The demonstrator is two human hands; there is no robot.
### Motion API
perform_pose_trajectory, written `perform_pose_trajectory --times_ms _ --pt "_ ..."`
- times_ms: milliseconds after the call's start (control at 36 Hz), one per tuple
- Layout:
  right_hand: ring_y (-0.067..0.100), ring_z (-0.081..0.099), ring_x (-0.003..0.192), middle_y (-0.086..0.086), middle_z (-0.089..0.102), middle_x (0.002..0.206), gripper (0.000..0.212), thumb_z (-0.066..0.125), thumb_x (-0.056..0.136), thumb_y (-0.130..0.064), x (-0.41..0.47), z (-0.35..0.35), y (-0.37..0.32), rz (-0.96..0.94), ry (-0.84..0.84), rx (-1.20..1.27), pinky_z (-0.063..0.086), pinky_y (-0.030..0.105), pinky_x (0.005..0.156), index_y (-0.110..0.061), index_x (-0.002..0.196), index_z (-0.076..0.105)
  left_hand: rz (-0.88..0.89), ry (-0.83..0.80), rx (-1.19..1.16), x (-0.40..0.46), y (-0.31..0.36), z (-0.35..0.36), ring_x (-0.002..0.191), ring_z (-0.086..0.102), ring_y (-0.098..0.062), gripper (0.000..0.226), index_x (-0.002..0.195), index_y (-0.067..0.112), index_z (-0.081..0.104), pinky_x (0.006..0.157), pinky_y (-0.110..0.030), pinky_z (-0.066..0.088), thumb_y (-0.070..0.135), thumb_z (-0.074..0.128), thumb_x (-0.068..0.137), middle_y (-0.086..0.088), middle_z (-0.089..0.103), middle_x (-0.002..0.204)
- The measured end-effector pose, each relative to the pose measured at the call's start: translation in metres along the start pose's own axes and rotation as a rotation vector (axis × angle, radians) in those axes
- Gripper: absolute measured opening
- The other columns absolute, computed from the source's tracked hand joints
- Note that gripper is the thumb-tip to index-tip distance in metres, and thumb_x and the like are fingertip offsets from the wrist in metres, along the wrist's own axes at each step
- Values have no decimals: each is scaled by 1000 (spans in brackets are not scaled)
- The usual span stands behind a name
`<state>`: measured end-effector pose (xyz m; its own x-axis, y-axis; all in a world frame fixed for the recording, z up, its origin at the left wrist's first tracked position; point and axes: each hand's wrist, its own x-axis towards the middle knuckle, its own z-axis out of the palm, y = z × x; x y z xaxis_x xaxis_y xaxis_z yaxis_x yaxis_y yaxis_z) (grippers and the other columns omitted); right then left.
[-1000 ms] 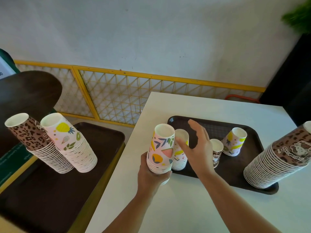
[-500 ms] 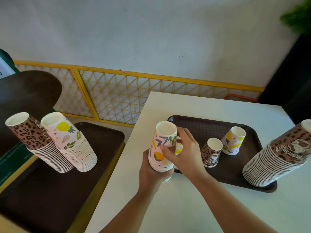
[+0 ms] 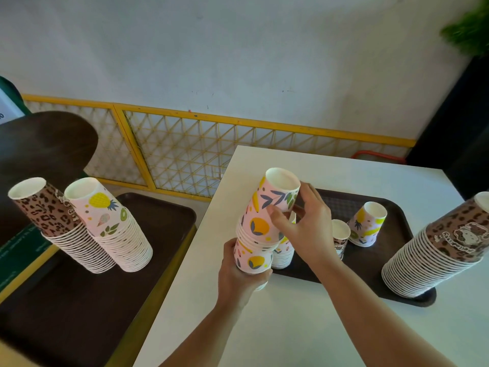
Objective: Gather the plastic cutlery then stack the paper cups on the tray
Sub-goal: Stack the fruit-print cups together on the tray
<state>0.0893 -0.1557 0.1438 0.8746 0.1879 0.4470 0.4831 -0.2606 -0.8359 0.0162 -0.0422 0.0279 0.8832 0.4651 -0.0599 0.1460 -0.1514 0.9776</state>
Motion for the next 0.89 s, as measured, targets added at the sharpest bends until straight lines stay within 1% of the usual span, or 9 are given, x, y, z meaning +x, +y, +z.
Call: perform_pose_trajectory --times_ms 111,222,361,417,528,583,694,778,889 --pt "-6 60 87 -5 65 98 46 64 64 -43 9 -8 -2 33 51 46 47 7 71 -22 105 58 19 6 4 0 -2 -2 95 63 -7 77 107 35 46 74 -18 53 38 81 38 12 64 103" --pt "-8 58 78 1 65 94 55 57 63 -49 23 -20 -6 12 150 87 42 3 62 -11 103 60 40 18 11 0 -4 -4 98 62 -10 74 107 33 45 73 -13 52 27 83 44 10 63 105" --pt "-11 57 79 8 61 100 28 69 77 -16 36 -29 1 11 225 35 44 3 63 -9 102 58 58 33 36 2 -11 -6 104 59 -16 79 113 29 42 78 -15 53 17 89 51 8 60 111" --pt "-7 57 82 5 58 102 38 70 77 -16 37 -28 8 -5 226 -47 46 5 65 -5 110 57 57 41 42 3 -13 -6 105 59 -16 80 116 28 41 77 -13 52 14 89 53 10 58 110" --pt "14 61 88 6 60 109 53 73 71 -24 29 -19 29 5 181 -163 50 17 70 -6 118 55 52 48 27 3 -13 -6 105 59 -16 81 118 24 42 77 -14 51 13 89 54 7 60 111" --pt "13 59 89 5 59 109 54 75 70 -23 22 -14 38 15 157 -197 49 16 71 -7 118 56 53 60 17 2 -11 -6 104 60 -15 82 117 24 43 74 -10 51 22 87 48 7 61 110" --pt "14 58 88 4 59 108 56 78 68 -23 11 -5 50 59 63 -253 54 32 76 -10 117 56 73 72 -7 2 -6 -4 102 60 -11 78 113 28 44 72 -8 50 26 83 45 9 61 109" --pt "13 56 100 0 55 116 63 79 68 -31 4 -1 58 110 -2 -264 47 26 81 -16 123 52 107 81 4 1 -5 -3 102 60 -9 77 111 31 44 73 -9 50 28 84 46 10 61 109" --pt "7 47 111 -5 50 122 72 77 68 -41 -3 -3 50 71 62 -240 40 21 90 -18 129 46 132 79 25 0 -2 -1 103 59 -8 77 112 31 43 73 -8 50 21 88 50 13 60 109"
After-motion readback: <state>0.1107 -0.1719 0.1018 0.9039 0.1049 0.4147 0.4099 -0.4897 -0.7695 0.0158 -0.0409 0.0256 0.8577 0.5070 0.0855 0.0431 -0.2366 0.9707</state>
